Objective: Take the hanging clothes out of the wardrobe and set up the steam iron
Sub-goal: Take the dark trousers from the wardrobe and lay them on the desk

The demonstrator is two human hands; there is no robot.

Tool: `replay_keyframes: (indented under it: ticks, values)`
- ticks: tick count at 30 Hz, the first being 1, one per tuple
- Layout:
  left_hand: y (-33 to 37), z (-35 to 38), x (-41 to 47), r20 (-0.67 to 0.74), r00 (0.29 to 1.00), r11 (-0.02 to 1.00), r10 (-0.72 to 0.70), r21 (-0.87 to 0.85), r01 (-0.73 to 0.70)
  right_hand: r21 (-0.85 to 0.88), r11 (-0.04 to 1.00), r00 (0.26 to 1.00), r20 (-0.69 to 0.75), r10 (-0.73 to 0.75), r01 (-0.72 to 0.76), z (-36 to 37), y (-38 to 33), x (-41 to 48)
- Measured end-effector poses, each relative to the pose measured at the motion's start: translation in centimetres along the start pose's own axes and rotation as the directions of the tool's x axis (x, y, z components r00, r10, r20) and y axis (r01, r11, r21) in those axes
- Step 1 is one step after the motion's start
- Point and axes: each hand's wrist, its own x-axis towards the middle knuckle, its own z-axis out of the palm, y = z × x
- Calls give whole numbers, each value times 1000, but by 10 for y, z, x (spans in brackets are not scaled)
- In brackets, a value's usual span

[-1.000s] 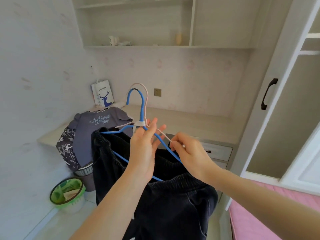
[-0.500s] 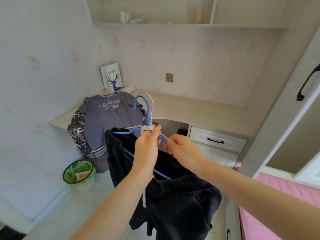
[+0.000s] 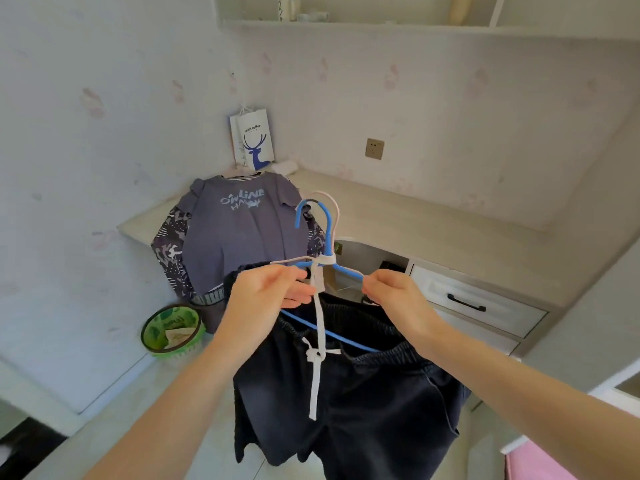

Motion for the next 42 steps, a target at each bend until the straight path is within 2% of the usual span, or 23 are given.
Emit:
replay_keyframes:
  ticks: [3,5,7,9,11,16,21,24,27,30,35,37,38,40,41,42]
  values:
    - [-17,-18,30,-177,974,964,142,247,-96,23,1000,1000,27,-3,2,-8,12,31]
    - [-32,-26,53,-216,951,905,223,410,-119,28,999,999,42,-29,28,-12,17,50]
    - [-47,-31,75,-138,962,831,237,542,-128,0,998,996,56,-64,64,-15,21,70]
    - [-57,-33,92,-28,985,786,173,607,-121,-55,994,993,74,-94,98,-18,24,88]
    - [-66,-36,108,27,988,770,149,624,-133,-85,988,988,98,-122,130,-22,25,106]
    - [-80,-43,133,92,969,695,231,681,-230,-84,980,978,123,-171,182,-27,21,146]
    - [-83,-44,154,-48,950,724,308,660,-202,-17,980,969,148,-196,201,-24,6,180]
    - [-80,-56,170,-117,916,710,384,672,-211,-54,952,946,141,-290,300,-20,-6,200]
    - [-70,-69,187,-140,898,714,418,661,-230,-205,885,908,103,-406,419,-18,-13,220]
    - [-58,-85,207,-133,888,724,441,637,-264,-361,770,842,93,-532,526,-17,-19,235]
    - [-46,-116,244,-92,876,700,474,643,-312,-600,588,792,130,-597,542,3,-36,256]
    - [-44,-128,257,-84,873,688,480,654,-315,-646,573,809,120,-576,504,5,-47,267]
    - [-43,-134,262,-83,872,681,483,661,-314,-625,617,844,134,-519,478,4,-51,275]
    - [-43,-146,271,-79,869,671,489,670,-317,-480,801,933,227,-280,357,-1,-57,291]
    - [-43,-151,275,-79,867,674,491,666,-321,-388,886,943,302,-140,255,-2,-57,300]
    - [-44,-155,278,-78,869,679,488,660,-321,-340,926,930,368,-29,163,0,-56,306]
